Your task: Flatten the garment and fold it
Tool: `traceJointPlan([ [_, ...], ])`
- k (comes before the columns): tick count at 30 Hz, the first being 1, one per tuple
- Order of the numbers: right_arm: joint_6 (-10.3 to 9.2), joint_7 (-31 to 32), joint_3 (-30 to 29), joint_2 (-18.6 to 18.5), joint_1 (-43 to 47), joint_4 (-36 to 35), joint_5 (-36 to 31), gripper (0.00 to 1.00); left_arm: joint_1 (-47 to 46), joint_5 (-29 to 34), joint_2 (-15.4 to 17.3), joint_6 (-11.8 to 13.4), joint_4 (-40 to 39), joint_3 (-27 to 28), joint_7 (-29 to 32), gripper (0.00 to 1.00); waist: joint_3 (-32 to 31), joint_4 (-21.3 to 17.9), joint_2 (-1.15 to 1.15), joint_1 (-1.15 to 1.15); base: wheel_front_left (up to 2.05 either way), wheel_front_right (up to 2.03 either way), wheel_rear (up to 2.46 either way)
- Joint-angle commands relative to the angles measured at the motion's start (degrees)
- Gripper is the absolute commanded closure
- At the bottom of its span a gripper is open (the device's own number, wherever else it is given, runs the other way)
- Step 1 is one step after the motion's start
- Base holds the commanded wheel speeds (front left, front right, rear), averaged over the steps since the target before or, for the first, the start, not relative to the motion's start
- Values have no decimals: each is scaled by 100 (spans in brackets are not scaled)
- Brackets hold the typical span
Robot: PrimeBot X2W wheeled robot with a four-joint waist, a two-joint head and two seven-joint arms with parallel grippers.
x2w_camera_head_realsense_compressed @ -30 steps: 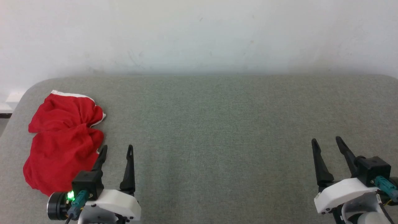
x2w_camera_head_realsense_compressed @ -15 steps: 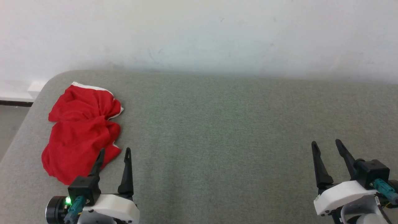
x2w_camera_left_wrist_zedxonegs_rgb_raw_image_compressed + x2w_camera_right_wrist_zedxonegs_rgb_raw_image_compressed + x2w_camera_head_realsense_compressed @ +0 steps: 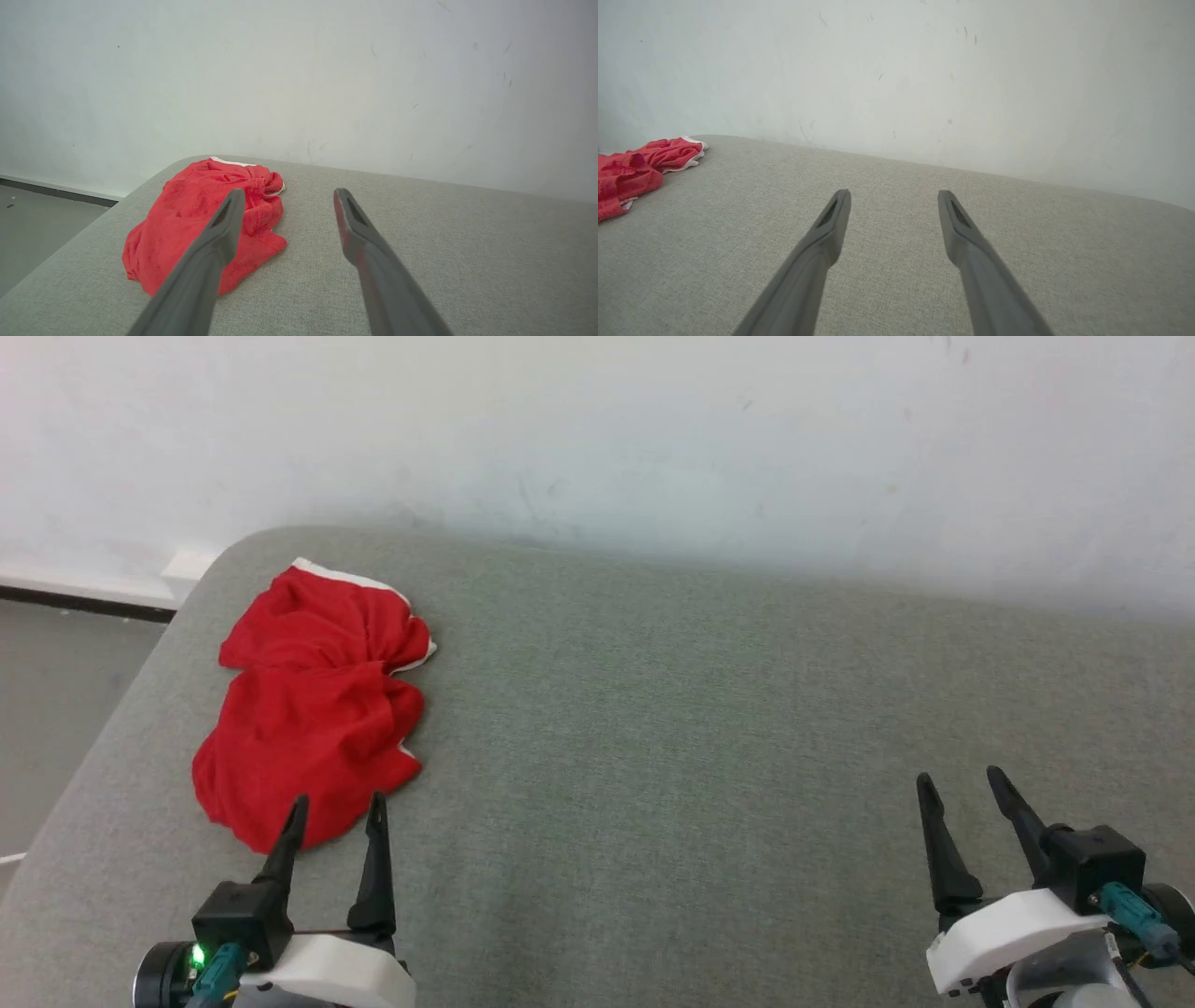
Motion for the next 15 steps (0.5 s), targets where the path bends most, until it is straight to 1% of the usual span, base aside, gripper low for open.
traceJointPlan([
  [1,-7,-67,17,11,20,44,22,0,104,-50,-7,-35,-10,14,-67,0,9,147,0,0,0,0,0],
  [15,-8,-234,158,13,-85,192,21,0,205,-255,-9,-1,-32,77,-235,0,79,802,0,0,0,0,0],
])
